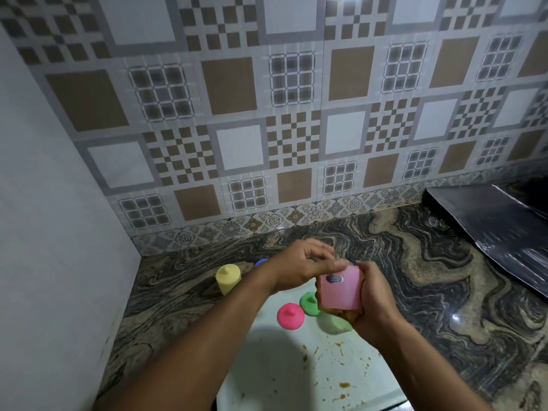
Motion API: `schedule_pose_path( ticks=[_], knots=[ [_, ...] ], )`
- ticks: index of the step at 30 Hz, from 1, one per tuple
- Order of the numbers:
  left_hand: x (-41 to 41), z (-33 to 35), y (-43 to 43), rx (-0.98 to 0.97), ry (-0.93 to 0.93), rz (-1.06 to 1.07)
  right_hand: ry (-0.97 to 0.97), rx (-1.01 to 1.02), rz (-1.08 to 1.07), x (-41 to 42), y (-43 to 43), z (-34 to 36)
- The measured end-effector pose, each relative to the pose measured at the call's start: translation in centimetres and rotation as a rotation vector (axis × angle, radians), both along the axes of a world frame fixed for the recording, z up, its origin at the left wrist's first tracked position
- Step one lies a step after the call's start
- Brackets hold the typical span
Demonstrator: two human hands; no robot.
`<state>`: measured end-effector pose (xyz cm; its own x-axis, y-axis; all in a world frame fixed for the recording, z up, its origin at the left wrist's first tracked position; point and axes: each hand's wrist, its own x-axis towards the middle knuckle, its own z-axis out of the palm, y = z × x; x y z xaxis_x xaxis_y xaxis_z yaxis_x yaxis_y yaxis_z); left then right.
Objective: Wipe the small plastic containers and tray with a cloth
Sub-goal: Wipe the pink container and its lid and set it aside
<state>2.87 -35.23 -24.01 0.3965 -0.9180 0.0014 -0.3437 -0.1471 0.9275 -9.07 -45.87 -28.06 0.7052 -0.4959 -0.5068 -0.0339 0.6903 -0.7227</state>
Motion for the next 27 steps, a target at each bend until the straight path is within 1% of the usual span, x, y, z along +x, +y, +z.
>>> schedule_pose_path(
  ticks=[2, 4, 6, 8, 10, 11, 12, 14, 16, 18, 20, 21, 23, 25, 27],
  knots=[
    [-0.2, 0.5, -0.2, 0.020, -0.035, -0.061, 0.006, -0.019, -0.016, 0.1, 0.2, 0.0],
    [-0.2, 0.4, -0.1, 0.009, 0.046, -0.110, -0.007, 0.152, 0.061, -0.1, 0.6, 0.2],
    [0.1, -0.6, 0.0, -0.030, 0.168, -0.107, -0.023, 0.329, 0.165, -0.6, 1.2, 0.6],
    [0.0, -1.7, 0.3, -0.112, 0.354, -0.018, -0.055, 0.381, 0.168, -0.7, 0.7, 0.2],
    [0.1, -2.5, 0.3, -0.203, 0.563, 0.142, -0.082, 0.369, 0.097, -0.5, 0.1, -0.2],
    [0.4, -2.9, 0.3, -0.235, 0.573, 0.215, -0.110, 0.352, 0.029, -0.3, -0.2, -0.3],
    [0.6, -3.2, 0.2, -0.255, 0.517, 0.275, -0.149, 0.343, -0.039, -0.1, -0.6, -0.4],
    [0.5, -3.9, -0.1, -0.276, 0.330, 0.333, -0.212, 0.314, -0.157, 0.6, -0.8, -0.3],
    [-0.2, -4.7, -0.4, -0.281, 0.154, 0.355, -0.217, 0.228, -0.168, 1.4, -0.4, 0.0],
    [-1.0, -5.4, -0.6, -0.272, 0.010, 0.401, -0.169, 0.107, -0.175, 2.1, 0.3, 0.1],
    [-0.9, -5.6, -0.6, -0.236, -0.037, 0.414, -0.082, -0.003, -0.199, 2.5, 0.7, -0.1],
    [-0.7, -5.2, -0.4, -0.175, -0.045, 0.413, -0.050, -0.035, -0.207, 2.6, 0.8, -0.1],
    [0.3, -4.1, 0.1, 0.025, -0.091, 0.359, -0.048, -0.088, -0.181, 2.4, 1.1, 0.0],
    [0.9, -2.9, 0.6, 0.176, -0.066, 0.242, -0.064, -0.134, -0.133, 2.0, 1.3, 0.3],
    [1.0, -2.5, 0.8, 0.185, -0.050, 0.180, -0.087, -0.176, -0.108, 2.0, 1.3, 0.2]
  ],
)
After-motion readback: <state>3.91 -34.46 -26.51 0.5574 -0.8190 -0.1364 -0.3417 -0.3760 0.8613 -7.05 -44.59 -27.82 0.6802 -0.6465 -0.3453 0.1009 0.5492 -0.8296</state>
